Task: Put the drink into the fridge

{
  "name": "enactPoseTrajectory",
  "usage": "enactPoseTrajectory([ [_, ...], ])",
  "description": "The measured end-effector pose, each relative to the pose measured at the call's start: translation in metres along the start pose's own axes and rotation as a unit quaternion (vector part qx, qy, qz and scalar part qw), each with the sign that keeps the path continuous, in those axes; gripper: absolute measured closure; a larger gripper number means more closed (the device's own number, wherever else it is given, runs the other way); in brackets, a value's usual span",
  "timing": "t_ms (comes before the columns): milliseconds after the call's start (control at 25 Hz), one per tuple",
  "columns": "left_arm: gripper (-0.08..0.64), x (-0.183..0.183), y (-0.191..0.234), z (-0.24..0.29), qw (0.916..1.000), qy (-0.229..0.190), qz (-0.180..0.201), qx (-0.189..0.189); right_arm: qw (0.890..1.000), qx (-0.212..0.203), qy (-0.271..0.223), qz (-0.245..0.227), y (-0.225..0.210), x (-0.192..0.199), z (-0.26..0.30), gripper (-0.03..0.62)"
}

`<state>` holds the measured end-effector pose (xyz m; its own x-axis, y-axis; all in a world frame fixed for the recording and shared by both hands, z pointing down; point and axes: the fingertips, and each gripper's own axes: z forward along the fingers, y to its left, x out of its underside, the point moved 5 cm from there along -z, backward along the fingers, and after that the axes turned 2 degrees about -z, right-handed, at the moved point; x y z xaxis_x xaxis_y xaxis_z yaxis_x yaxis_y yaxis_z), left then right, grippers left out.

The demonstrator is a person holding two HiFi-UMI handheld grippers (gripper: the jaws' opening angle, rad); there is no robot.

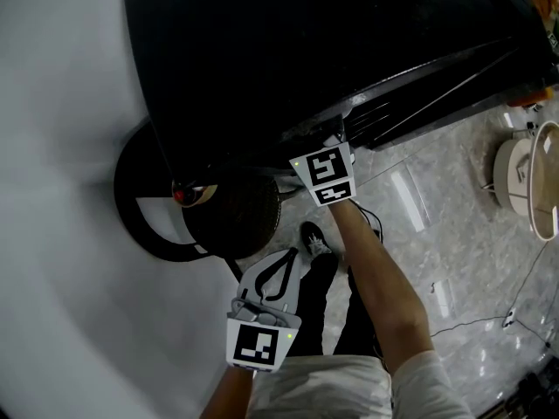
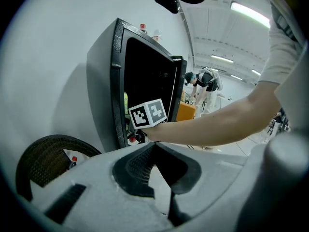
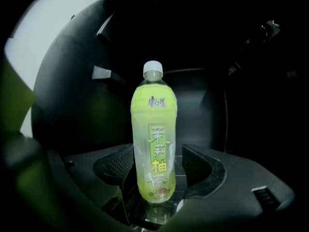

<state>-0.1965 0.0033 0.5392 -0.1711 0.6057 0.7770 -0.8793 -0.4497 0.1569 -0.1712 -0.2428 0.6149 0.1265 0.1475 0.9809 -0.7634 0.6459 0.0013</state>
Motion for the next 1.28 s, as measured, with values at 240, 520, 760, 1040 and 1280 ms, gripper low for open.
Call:
enactPoseTrajectory([
  [240,0.551,-0.017,-0.006,-0.013,0.9994,-0.029,-0.016,-0.010,1.000,0.010,0.008,0.006,-0.008,-0.020,-0.041,0.316],
  [520,0.551,-0.049,-0.024,-0.030,0.9952,-0.074,-0.026,-0.058,1.000,-0.014,0.017,-0.004,-0.009,-0.047,-0.087,0.316],
  [760,0.551,-0.059,-0.050,-0.046,0.9873,-0.113,-0.062,-0.093,1.000,-0.018,0.022,0.012,0.000,-0.074,-0.155,0.318],
  [1040,0.551,-0.071,-0.077,-0.067,0.9761,-0.140,-0.102,-0.131,1.000,-0.010,0.012,0.018,-0.005,-0.120,-0.225,0.402],
  [1280,0.551,-0.092,-0.095,-0.079,0.9710,-0.158,-0.090,-0.155,0.999,0.017,-0.004,0.037,-0.014,-0.164,-0.263,0.501],
])
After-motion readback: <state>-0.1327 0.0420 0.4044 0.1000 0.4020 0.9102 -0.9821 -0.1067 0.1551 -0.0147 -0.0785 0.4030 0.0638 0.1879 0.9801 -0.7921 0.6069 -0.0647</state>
